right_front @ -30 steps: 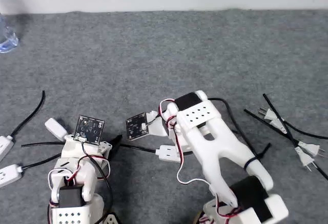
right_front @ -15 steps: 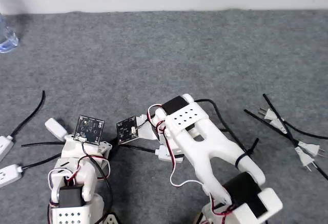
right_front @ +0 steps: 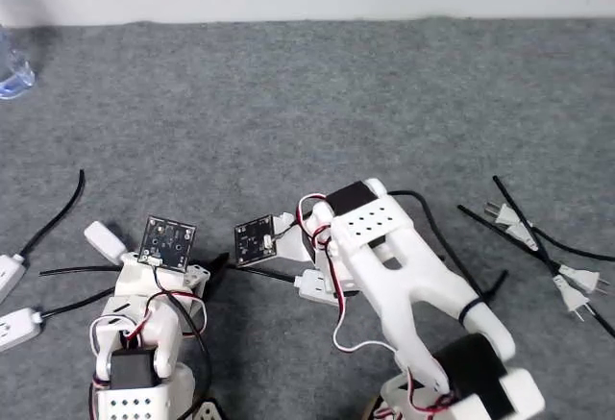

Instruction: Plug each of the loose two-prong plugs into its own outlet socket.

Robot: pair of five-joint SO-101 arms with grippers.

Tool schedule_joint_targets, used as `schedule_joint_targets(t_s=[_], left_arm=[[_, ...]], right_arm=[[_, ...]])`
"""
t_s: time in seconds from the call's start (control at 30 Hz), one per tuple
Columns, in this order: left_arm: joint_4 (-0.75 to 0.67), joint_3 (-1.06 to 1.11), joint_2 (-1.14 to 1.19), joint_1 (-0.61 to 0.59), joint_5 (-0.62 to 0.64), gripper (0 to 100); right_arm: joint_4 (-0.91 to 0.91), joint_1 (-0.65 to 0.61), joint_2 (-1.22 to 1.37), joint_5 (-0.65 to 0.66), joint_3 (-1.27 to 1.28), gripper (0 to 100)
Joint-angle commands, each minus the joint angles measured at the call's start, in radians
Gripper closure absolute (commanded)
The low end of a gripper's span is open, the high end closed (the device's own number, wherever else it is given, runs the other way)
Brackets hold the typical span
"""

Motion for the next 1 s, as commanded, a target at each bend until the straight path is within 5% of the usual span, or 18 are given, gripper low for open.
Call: schedule_joint_targets(t_s=[0.0, 0.47, 0.63, 0.97], left_arm=[[0.003, -0.010, -0.002, 0.002, -0.008, 67], [0.003, -0.010, -0.002, 0.002, -0.008, 67], [0.003, -0.010, -0.002, 0.002, -0.008, 67], [0.003, -0.010, -0.002, 0.002, -0.008, 67]], right_arm=[[0.010, 0.021, 0.001, 0.014, 0.143, 99.1], [0.033, 0.005, -0.041, -0.012, 0.146, 98.7], [0.077, 0.004, -0.101, -0.012, 0.149, 86.8], [0.076, -0.001, -0.110, -0.012, 0.149, 90.4]])
